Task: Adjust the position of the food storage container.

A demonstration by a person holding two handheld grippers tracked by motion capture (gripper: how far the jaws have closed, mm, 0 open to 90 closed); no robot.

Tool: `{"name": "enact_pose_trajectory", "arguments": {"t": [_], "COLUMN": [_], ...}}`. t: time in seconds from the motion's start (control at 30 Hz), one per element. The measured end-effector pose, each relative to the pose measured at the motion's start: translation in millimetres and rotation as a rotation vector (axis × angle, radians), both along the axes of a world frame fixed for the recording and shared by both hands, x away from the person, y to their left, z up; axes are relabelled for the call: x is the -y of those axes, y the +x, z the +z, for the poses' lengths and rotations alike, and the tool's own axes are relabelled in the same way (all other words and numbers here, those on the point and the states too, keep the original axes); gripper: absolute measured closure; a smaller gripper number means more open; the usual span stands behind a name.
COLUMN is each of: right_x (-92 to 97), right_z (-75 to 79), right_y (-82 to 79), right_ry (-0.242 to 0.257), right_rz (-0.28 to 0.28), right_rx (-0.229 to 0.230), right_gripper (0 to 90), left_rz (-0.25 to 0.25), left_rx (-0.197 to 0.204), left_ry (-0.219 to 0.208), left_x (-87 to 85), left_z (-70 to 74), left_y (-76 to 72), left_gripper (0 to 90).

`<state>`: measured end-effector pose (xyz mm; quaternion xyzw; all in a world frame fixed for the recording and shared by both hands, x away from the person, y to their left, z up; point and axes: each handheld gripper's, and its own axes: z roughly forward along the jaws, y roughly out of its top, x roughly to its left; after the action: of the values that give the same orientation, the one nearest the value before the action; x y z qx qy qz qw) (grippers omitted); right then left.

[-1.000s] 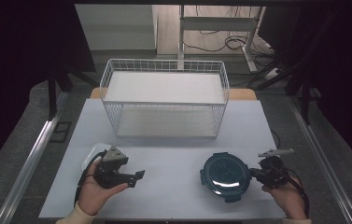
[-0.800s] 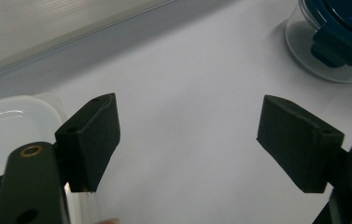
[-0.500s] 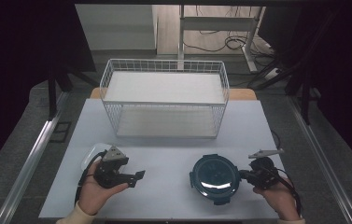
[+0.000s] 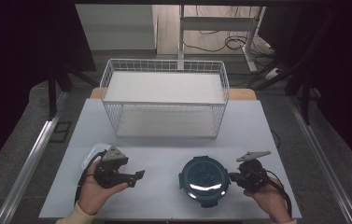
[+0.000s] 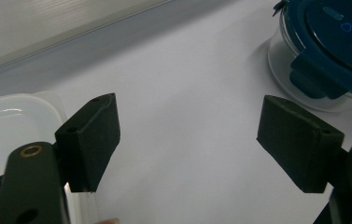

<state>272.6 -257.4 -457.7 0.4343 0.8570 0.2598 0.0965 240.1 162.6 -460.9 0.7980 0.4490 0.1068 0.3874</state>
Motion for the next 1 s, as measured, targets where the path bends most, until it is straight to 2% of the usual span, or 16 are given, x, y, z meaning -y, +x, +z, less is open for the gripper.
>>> {"name": "enact_pose_trajectory", "arguments": {"t": [0.9,1.0], "right_x": [-37.7,-42.7], "right_z": [-2.9,-4.0], "right_y": [-10.5,-11.8], "right_ry": [0.042,0.058], "right_rz": [0.073,0.080], "right_rx": [-0.018,-0.021], "right_gripper": [89.6,89.5], "left_rz": [-0.008,-0.008], "left_rx": [-0.006,-0.006], "left_ry": [-0.002,-0.003], "left_x": [1.5,1.7], "left_z": [-1.3,-1.2], "left_y": [0.8,0.7], "left_gripper": [21.1,21.1]}}
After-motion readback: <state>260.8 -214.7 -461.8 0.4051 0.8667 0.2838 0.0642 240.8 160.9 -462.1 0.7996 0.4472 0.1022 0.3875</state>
